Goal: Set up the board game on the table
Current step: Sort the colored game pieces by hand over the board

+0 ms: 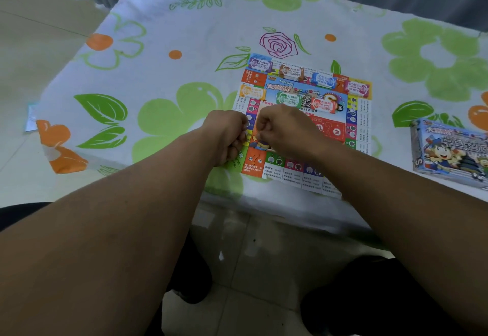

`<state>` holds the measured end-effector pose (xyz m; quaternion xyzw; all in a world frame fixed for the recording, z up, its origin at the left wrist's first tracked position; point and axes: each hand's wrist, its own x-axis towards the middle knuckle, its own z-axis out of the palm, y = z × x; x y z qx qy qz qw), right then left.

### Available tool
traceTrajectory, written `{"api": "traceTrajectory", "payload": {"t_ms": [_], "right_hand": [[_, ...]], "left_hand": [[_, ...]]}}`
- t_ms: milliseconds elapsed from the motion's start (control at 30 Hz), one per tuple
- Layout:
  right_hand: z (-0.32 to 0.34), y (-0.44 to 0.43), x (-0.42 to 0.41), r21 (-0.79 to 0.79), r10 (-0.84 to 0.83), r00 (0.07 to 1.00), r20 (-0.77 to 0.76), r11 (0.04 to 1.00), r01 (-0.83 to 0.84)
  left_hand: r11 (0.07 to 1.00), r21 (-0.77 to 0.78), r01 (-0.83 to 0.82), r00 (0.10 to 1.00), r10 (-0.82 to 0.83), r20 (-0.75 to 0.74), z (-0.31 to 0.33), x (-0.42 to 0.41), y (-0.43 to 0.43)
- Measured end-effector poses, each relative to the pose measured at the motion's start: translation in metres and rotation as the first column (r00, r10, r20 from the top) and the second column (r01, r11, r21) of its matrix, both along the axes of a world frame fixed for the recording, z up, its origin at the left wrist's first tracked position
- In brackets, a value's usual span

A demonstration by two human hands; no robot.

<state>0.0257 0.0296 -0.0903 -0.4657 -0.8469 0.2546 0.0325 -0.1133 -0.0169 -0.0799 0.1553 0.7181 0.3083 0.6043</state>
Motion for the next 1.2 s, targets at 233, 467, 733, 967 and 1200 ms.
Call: {"api": "traceTrajectory", "payload": {"t_ms": [233,467,733,967,1200], "right_hand": [[-0.002,0.013,0.002,0.029,-0.077,0.996,-0.050,0.997,0.078],[0.005,0.010,0.003,0.027,-0.074,0.996,-0.056,0.997,0.076],[0.056,0.000,0.014,-0.014,-0.163,0.959,-0.233,0.986,0.164],[0.091,-0.033,0.017,-0.101,-0.117,0.930,-0.348,0.991,0.087],[0.117,-0.050,0.013,-0.039,-0.026,0.859,-0.511,0.999,0.008]], "left_hand": [[1.000,-0.014,-0.002,1.000,0.003,0.024,-0.001,-0.002,0.001],[0.997,-0.054,-0.058,0.988,0.065,0.138,0.005,-0.003,-0.001],[0.947,-0.051,-0.316,0.808,0.297,0.508,0.037,-0.007,-0.008],[0.814,-0.015,-0.581,0.613,0.449,0.651,0.071,-0.006,-0.028],[0.767,0.109,-0.633,0.565,0.361,0.742,0.109,0.011,-0.046]]}}
